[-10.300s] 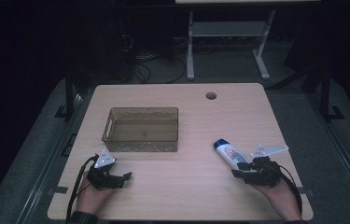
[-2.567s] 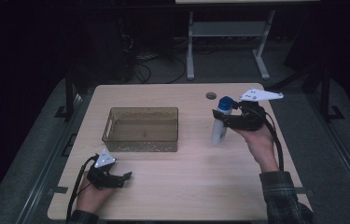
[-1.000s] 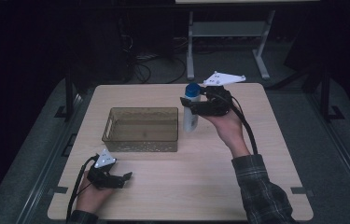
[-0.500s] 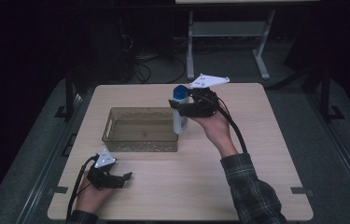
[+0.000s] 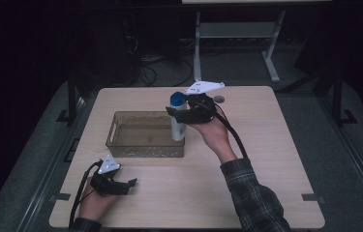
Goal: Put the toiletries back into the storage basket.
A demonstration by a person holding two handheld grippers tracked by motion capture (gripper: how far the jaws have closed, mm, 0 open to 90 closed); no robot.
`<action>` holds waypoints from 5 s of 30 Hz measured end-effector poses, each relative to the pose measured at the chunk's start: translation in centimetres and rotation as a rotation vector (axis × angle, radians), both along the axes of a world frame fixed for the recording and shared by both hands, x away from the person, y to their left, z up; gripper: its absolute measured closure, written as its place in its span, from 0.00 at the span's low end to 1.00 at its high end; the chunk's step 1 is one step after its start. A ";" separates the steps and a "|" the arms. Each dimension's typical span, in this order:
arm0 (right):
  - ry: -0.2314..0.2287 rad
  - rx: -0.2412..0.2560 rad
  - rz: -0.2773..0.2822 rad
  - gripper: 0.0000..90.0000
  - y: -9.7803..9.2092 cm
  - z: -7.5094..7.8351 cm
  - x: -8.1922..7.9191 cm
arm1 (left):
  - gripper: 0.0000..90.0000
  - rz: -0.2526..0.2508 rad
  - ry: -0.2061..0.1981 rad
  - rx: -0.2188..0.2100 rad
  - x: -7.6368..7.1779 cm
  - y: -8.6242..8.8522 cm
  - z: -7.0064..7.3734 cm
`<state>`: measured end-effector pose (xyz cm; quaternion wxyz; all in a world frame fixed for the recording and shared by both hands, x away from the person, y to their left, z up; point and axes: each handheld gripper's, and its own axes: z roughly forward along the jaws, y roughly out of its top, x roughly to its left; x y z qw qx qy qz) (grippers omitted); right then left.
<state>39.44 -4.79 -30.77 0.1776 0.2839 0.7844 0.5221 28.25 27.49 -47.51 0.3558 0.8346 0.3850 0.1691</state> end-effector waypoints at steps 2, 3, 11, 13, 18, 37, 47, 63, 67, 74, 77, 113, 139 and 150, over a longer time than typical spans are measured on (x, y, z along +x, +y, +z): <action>-0.001 -0.002 0.004 0.39 0.2 -0.1 0.0 | 0.14 0.000 0.000 -0.001 0.0 0.0 0.0; 0.002 -0.008 0.007 0.39 0.4 -0.2 0.1 | 0.14 0.000 0.000 0.000 0.0 0.0 0.0; 0.008 -0.013 0.011 0.39 1.0 -0.7 0.4 | 0.14 -0.001 0.000 0.000 0.0 0.0 0.0; 0.017 -0.020 0.014 0.39 1.2 -1.0 0.6 | 0.14 -0.001 0.000 0.000 0.0 0.0 0.0; 0.022 -0.024 0.018 0.39 1.5 -1.4 0.7 | 0.14 -0.002 0.000 -0.001 0.0 0.0 0.0; 0.042 -0.057 0.017 0.39 2.0 -3.2 0.8 | 0.14 -0.007 0.002 0.003 0.0 0.0 0.0; 0.066 -0.072 0.012 0.39 1.8 -4.4 0.9 | 0.14 -0.006 0.001 0.003 0.0 0.0 0.0; 0.090 -0.093 0.010 0.39 1.7 -5.9 0.9 | 0.14 -0.006 0.001 0.002 0.0 0.0 0.0; 0.099 -0.097 0.009 0.39 1.8 -6.4 0.7 | 0.14 -0.007 0.001 0.002 0.0 0.0 0.0; 0.100 -0.117 0.011 0.39 1.9 -6.8 0.6 | 0.14 -0.008 0.002 0.004 0.0 0.0 0.0; 0.102 -0.121 0.012 0.39 1.9 -6.9 0.6 | 0.14 -0.007 0.002 0.004 0.0 0.0 0.0; 0.149 -0.087 0.049 0.11 -0.9 -5.3 -0.5 | 0.14 -0.006 0.000 0.002 0.0 0.0 0.0; 0.174 -0.116 -0.028 0.11 -7.4 -7.0 -3.2 | 0.14 -0.004 -0.001 -0.001 0.0 0.0 0.0; 0.202 -0.130 -0.074 0.09 -9.9 -8.4 -4.2 | 0.14 -0.004 0.001 0.000 0.0 0.0 0.0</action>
